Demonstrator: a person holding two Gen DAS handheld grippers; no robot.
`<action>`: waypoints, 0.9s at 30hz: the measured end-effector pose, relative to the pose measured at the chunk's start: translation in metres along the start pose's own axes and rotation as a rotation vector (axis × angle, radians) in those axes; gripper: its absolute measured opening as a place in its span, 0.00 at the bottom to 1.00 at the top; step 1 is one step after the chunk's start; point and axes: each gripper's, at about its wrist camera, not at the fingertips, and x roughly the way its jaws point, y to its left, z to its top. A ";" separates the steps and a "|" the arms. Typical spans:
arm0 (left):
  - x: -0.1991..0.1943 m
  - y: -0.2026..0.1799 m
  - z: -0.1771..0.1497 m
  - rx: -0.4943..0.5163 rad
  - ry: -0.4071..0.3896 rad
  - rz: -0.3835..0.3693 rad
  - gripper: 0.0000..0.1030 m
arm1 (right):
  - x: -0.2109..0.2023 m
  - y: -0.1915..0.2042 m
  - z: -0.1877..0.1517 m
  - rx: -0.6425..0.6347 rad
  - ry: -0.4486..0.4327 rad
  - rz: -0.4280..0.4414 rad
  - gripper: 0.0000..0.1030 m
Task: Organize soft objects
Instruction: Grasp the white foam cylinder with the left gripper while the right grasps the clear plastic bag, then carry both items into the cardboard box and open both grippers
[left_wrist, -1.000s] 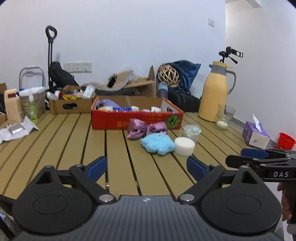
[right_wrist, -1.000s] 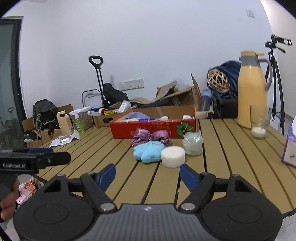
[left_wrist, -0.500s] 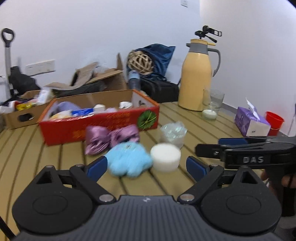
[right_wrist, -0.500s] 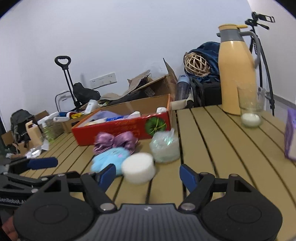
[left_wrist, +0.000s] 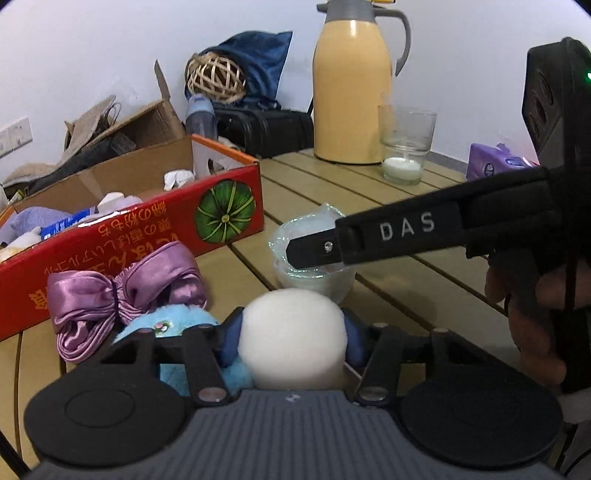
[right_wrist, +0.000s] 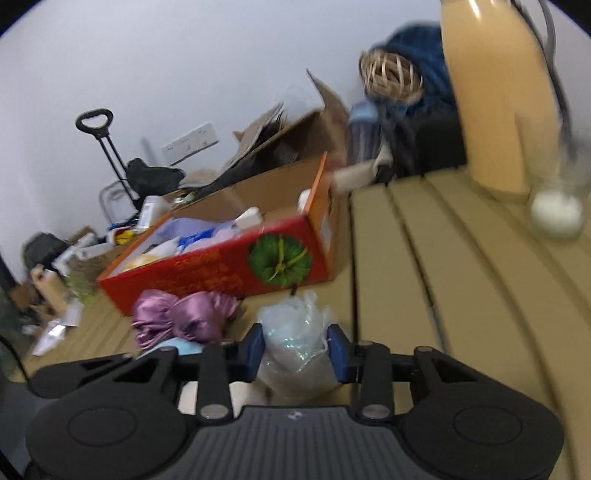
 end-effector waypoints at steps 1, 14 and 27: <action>0.000 0.000 -0.001 0.000 -0.005 -0.005 0.50 | 0.000 0.002 -0.001 -0.019 -0.006 -0.008 0.29; -0.131 0.050 -0.004 -0.277 -0.218 0.058 0.50 | -0.071 0.038 -0.022 -0.038 -0.103 0.003 0.23; -0.153 0.102 0.031 -0.301 -0.260 0.116 0.50 | -0.086 0.087 0.010 -0.130 -0.126 0.103 0.23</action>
